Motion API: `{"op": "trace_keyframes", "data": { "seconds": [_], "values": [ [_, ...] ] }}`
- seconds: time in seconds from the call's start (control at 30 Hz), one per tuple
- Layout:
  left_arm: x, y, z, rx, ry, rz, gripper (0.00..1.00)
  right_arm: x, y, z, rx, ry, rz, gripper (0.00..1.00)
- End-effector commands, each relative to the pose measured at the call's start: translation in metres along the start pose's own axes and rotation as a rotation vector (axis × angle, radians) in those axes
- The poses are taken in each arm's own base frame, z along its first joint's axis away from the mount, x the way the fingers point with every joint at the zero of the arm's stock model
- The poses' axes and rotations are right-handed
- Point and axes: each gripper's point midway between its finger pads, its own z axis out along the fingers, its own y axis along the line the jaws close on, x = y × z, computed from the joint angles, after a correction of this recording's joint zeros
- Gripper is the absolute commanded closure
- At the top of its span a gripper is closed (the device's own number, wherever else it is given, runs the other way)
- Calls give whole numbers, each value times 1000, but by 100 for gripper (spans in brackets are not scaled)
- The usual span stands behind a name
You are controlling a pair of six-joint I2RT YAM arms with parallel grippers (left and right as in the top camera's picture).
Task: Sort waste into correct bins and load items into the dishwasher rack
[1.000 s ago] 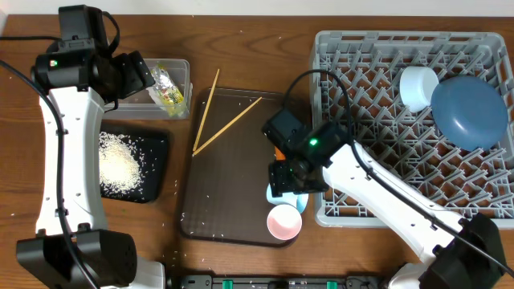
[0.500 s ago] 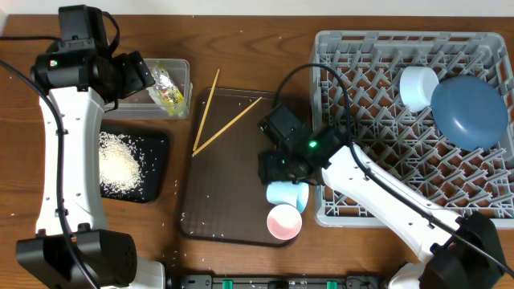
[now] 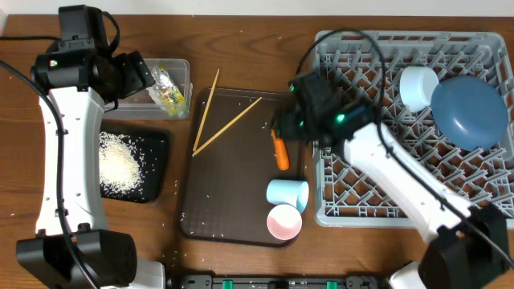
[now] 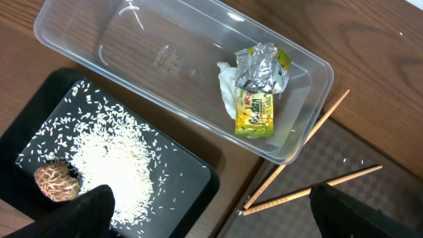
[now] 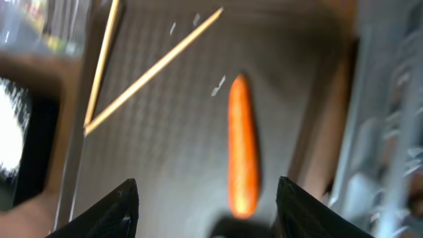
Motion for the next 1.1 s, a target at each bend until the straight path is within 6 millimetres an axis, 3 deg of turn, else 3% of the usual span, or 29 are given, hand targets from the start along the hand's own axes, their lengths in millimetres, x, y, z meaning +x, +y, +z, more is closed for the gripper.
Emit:
{"op": "trace_keyframes", "data": {
  "seconds": [0.0,0.27,0.43,0.57,0.67,0.77,0.87,0.97,1.07],
  "values": [
    [1,3,4,-16,6,-10,5,-20,2,19,0,18,-83,40],
    [1,3,4,-15,4,-10,5,-48,21,59,75,52,-181,41],
    [1,3,4,-16,5,-10,5,-25,5,80,150,205,-173,41],
    [1,2,4,-13,6,-10,5,-3,-7,83,193,300,-168,42],
    [3,-5,4,28,19,-7,5,-1,-8,82,198,310,-167,41],
    [11,-21,6,77,46,53,5,-23,-3,66,177,247,-157,37],
    [24,-41,9,99,79,139,5,-67,-7,29,155,139,-113,35],
    [45,-69,13,121,125,229,5,-111,-26,-19,150,26,-75,33],
    [74,-98,20,138,187,329,5,-144,-64,-71,190,-72,-8,33]
  ]
}}
